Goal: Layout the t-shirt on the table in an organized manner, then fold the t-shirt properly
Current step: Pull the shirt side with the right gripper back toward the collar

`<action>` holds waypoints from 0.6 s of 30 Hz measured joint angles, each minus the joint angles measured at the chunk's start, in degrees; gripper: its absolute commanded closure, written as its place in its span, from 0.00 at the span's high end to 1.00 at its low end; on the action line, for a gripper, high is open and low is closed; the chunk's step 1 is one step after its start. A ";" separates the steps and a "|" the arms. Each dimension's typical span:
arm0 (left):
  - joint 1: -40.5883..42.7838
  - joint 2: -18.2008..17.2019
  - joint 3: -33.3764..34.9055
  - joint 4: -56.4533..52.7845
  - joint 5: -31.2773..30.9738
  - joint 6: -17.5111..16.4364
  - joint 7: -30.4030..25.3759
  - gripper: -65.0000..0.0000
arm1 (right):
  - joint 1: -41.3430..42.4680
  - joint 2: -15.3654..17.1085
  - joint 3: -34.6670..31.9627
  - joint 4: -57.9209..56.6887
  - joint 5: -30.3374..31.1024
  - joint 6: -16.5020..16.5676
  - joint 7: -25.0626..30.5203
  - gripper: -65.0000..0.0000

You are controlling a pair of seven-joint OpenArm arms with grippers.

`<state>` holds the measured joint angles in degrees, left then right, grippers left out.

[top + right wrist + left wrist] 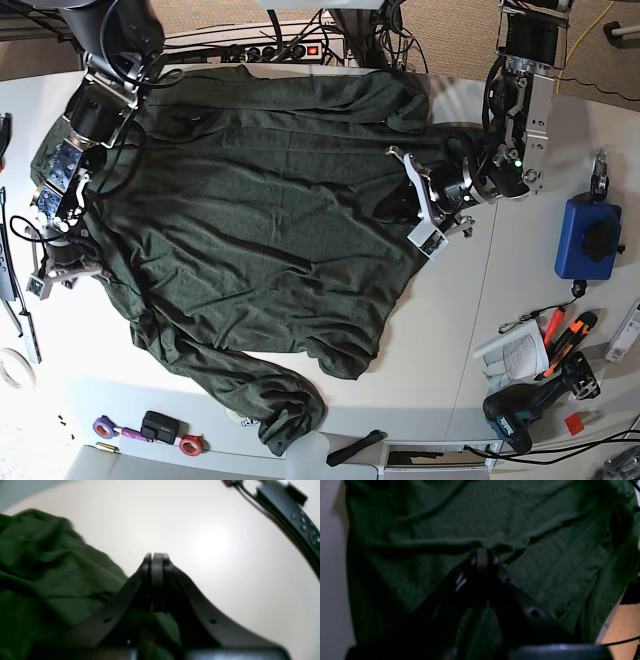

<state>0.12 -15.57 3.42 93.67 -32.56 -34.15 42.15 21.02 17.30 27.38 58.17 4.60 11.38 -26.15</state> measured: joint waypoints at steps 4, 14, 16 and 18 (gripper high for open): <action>0.00 0.00 0.00 0.00 -0.02 0.00 -0.09 0.00 | 0.66 0.04 0.02 -5.81 0.02 1.31 -0.02 0.00; 0.00 0.00 0.00 0.00 0.00 0.00 0.02 0.00 | 1.01 0.61 0.00 -6.23 -3.65 0.66 0.72 0.00; 0.00 0.00 0.00 0.00 0.00 0.00 0.02 0.00 | 0.90 0.87 0.00 -6.23 -4.55 0.24 0.72 0.00; 0.00 0.00 0.00 0.00 0.00 0.00 0.17 0.00 | 0.83 1.42 0.00 -6.25 -4.55 0.20 0.72 0.00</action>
<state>0.12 -15.57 3.42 93.67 -32.56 -34.15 42.33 21.85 18.72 27.38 51.92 0.05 11.57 -25.43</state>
